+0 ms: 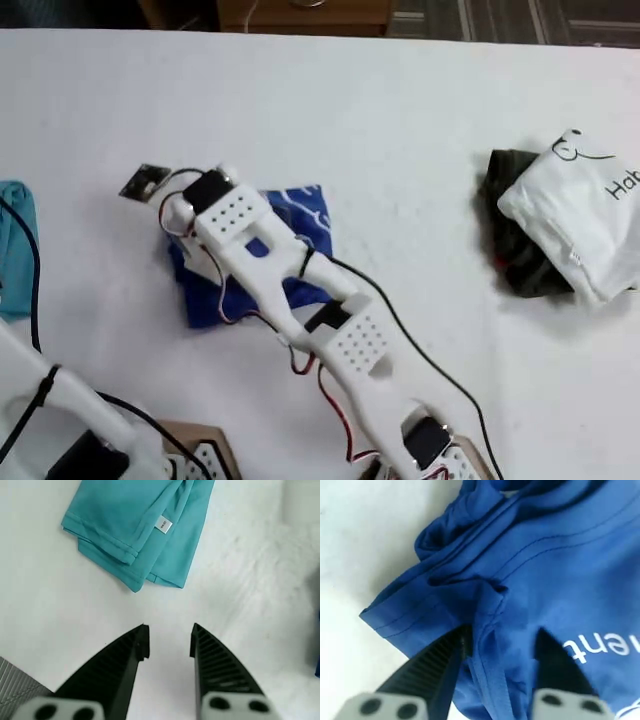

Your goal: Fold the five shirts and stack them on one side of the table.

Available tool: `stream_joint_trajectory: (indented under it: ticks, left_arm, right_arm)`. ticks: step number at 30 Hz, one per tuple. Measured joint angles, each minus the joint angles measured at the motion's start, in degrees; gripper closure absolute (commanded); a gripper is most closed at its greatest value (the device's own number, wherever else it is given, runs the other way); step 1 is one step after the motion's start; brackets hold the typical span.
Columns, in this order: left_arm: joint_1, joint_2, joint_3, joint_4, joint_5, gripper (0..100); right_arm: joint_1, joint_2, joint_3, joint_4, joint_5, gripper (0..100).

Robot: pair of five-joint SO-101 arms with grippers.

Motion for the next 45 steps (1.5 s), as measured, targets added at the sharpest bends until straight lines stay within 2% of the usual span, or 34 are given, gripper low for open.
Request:
stream_joint_trajectory:
  ticks: [1,5,17,24,35,45]
  left_arm:
    - [0.0,0.0,0.0,0.0,0.0,84]
    - [0.0,0.0,0.0,0.0,0.0,84]
    - [0.0,0.0,0.0,0.0,0.0,84]
    - [0.0,0.0,0.0,0.0,0.0,84]
    - [-1.4,0.0,0.0,0.0,0.0,84]
    - [-2.5,0.0,0.0,0.0,0.0,84]
  right_arm:
    - [0.0,0.2,0.0,0.0,0.0,94.4]
    - [-0.1,0.5,-1.2,-0.1,0.0,98.2]
    - [-1.4,0.5,-7.0,4.8,0.0,98.1]
    - [-7.4,0.5,-0.4,4.9,-0.9,98.1]
    - [-7.9,0.5,2.2,4.9,-4.0,98.0]
    - [-9.8,5.3,2.0,4.9,-3.9,76.8]
